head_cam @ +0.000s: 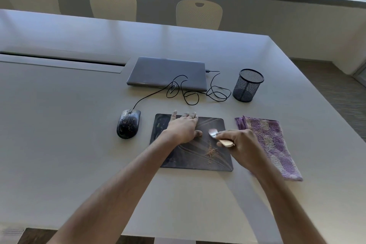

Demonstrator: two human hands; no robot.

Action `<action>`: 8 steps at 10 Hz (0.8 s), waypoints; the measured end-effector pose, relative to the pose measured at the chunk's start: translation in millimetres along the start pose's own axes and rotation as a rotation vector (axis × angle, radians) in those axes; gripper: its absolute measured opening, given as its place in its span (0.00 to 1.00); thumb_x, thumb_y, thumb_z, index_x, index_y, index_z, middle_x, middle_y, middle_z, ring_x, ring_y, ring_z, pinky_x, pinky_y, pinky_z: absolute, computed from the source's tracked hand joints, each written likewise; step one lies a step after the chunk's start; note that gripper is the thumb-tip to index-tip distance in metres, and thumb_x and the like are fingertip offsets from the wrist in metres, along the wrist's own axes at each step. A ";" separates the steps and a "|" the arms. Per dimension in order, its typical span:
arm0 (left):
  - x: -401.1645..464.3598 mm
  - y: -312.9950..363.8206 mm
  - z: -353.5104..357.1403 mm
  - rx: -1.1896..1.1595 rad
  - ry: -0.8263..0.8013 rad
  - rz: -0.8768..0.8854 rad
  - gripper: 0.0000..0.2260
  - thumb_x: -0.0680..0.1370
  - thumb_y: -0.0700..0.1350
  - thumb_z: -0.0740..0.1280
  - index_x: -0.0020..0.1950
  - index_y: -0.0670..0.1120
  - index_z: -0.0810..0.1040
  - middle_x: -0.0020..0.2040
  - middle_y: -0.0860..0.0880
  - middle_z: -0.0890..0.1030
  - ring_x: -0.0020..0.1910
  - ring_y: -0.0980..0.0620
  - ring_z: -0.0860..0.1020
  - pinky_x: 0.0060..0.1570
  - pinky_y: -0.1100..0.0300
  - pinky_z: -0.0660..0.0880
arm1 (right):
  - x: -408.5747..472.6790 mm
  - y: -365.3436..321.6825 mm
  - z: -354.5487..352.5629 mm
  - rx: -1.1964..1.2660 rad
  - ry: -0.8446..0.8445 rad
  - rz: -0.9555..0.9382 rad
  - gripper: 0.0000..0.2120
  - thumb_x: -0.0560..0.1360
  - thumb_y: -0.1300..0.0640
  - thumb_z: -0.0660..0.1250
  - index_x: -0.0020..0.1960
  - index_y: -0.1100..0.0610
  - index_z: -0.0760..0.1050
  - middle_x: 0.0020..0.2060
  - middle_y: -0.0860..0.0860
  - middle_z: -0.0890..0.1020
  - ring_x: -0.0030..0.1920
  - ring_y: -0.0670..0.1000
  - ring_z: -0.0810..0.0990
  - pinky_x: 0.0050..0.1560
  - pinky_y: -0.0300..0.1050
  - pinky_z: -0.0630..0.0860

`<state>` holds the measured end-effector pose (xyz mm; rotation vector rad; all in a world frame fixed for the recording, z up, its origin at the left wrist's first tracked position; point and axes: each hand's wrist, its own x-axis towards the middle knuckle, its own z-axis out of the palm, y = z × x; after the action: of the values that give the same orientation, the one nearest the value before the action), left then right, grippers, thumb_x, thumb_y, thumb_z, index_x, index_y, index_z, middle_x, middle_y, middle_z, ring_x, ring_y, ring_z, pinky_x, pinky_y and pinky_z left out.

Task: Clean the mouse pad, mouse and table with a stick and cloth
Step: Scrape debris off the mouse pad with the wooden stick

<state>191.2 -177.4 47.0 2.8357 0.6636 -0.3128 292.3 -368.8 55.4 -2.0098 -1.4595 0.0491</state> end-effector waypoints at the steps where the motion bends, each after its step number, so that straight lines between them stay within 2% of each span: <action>1: 0.9 -0.2 0.1 -0.006 0.002 0.007 0.30 0.81 0.57 0.56 0.79 0.45 0.51 0.79 0.50 0.50 0.78 0.51 0.49 0.72 0.41 0.38 | 7.7 1.4 -7.0 -0.097 0.150 -0.131 0.10 0.71 0.60 0.76 0.52 0.55 0.85 0.48 0.48 0.87 0.43 0.43 0.84 0.46 0.32 0.78; 2: 1.3 0.3 0.3 -0.013 0.003 0.008 0.30 0.81 0.57 0.56 0.79 0.46 0.51 0.79 0.51 0.50 0.78 0.51 0.49 0.73 0.41 0.38 | 17.5 4.2 -5.9 -0.155 0.181 -0.116 0.11 0.72 0.62 0.75 0.54 0.57 0.84 0.52 0.50 0.86 0.49 0.50 0.86 0.48 0.45 0.82; 3: 1.1 0.9 0.1 0.005 0.003 0.002 0.30 0.81 0.57 0.56 0.79 0.46 0.51 0.79 0.51 0.50 0.78 0.51 0.49 0.73 0.41 0.39 | 13.5 8.3 7.3 -0.230 0.039 -0.068 0.15 0.71 0.65 0.75 0.57 0.60 0.82 0.57 0.53 0.83 0.54 0.55 0.84 0.52 0.52 0.82; 4: 1.3 0.7 0.4 0.008 0.002 -0.002 0.30 0.81 0.57 0.56 0.79 0.46 0.51 0.79 0.51 0.50 0.78 0.51 0.49 0.73 0.41 0.39 | -2.3 11.3 12.5 -0.221 -0.018 -0.070 0.18 0.67 0.66 0.77 0.57 0.61 0.82 0.57 0.54 0.83 0.55 0.55 0.84 0.53 0.51 0.82; 6: 1.9 1.4 -0.4 0.012 0.007 0.004 0.30 0.81 0.57 0.56 0.79 0.45 0.52 0.79 0.51 0.51 0.78 0.51 0.50 0.73 0.41 0.39 | -1.6 4.5 -0.3 -0.230 0.013 -0.197 0.14 0.68 0.66 0.73 0.54 0.60 0.83 0.53 0.52 0.86 0.47 0.54 0.86 0.43 0.48 0.84; 8: 1.3 1.0 -0.4 0.015 0.011 0.002 0.30 0.81 0.57 0.56 0.79 0.46 0.52 0.79 0.51 0.51 0.78 0.51 0.50 0.74 0.41 0.40 | 13.2 1.4 3.3 -0.250 0.021 -0.050 0.15 0.71 0.70 0.69 0.57 0.62 0.82 0.55 0.55 0.85 0.51 0.58 0.85 0.50 0.52 0.82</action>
<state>192.8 -177.6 47.2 2.8538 0.6629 -0.3030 297.2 -356.1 56.4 -2.1615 -1.5659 -0.1828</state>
